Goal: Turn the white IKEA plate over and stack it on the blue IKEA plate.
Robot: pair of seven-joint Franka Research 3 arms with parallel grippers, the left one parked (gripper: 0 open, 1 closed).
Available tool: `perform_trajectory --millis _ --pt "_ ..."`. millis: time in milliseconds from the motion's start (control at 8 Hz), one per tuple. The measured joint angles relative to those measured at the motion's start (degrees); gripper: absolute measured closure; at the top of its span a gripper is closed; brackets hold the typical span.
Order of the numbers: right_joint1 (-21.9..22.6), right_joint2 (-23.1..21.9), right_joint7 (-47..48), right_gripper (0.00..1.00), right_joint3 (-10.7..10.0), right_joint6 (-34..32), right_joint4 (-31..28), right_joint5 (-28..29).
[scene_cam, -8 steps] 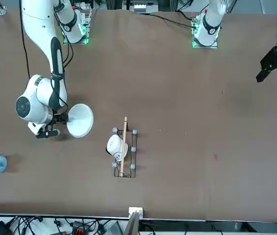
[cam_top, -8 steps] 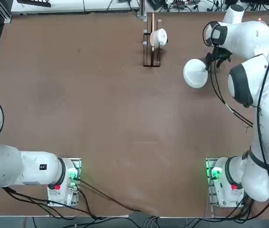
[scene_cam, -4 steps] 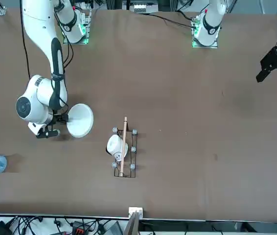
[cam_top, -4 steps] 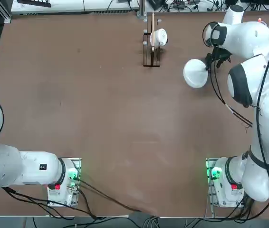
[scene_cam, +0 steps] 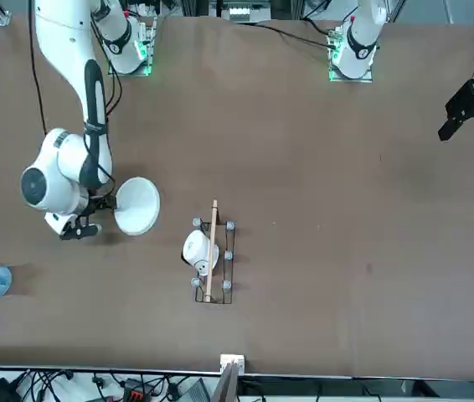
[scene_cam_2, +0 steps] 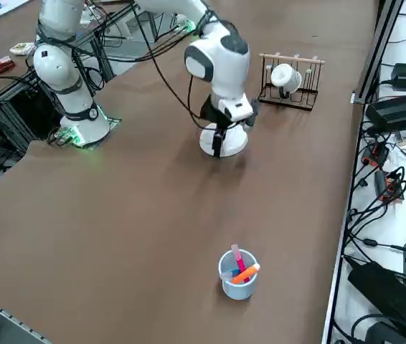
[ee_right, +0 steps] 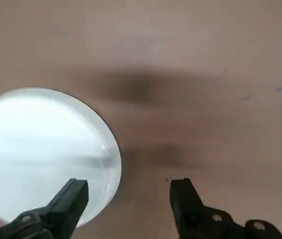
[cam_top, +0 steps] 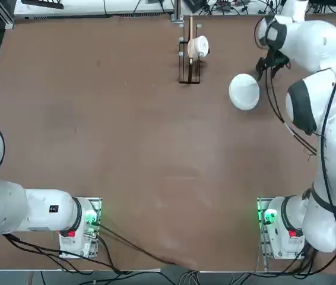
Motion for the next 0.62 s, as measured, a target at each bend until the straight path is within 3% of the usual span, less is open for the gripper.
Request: perform_trajectory --millis 250,375,625 --pt "3.6 -2.23 0.31 0.0 -7.37 -8.81 4.53 0.01" --pt "3.76 -3.12 0.93 0.0 -9.9 -16.12 8.7 0.06" --pt "2.0 -4.42 2.02 0.0 -11.92 -28.08 16.68 2.04"
